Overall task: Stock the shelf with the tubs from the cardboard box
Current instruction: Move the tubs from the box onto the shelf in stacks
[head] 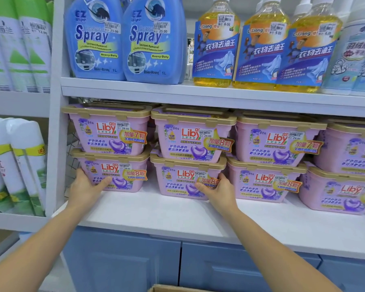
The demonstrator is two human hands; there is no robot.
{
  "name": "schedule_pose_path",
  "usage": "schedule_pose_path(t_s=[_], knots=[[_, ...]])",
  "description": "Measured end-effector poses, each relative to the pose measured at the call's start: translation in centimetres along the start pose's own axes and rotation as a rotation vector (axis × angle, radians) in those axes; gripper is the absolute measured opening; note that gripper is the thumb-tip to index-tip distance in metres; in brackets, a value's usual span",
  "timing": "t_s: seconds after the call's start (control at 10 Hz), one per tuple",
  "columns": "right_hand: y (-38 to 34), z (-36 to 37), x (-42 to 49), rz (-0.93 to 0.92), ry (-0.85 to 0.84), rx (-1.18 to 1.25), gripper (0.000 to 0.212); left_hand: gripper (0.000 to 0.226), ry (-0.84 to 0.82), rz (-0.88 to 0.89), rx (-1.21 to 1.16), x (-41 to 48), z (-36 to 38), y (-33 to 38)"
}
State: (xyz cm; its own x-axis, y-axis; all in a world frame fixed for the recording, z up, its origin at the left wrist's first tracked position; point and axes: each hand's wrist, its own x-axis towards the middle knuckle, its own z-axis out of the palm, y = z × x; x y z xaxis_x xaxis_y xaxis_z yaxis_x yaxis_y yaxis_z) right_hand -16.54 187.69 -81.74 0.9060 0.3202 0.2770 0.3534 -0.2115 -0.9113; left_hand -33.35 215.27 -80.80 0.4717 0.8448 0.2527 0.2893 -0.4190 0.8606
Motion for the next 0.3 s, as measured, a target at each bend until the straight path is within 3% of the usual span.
schedule_pose_path(t_s=[0.3], knots=[[-0.37,-0.87,-0.58,0.084,-0.091,-0.004,0.044,0.058,-0.022,-0.023,0.022,-0.78,0.36,0.33]])
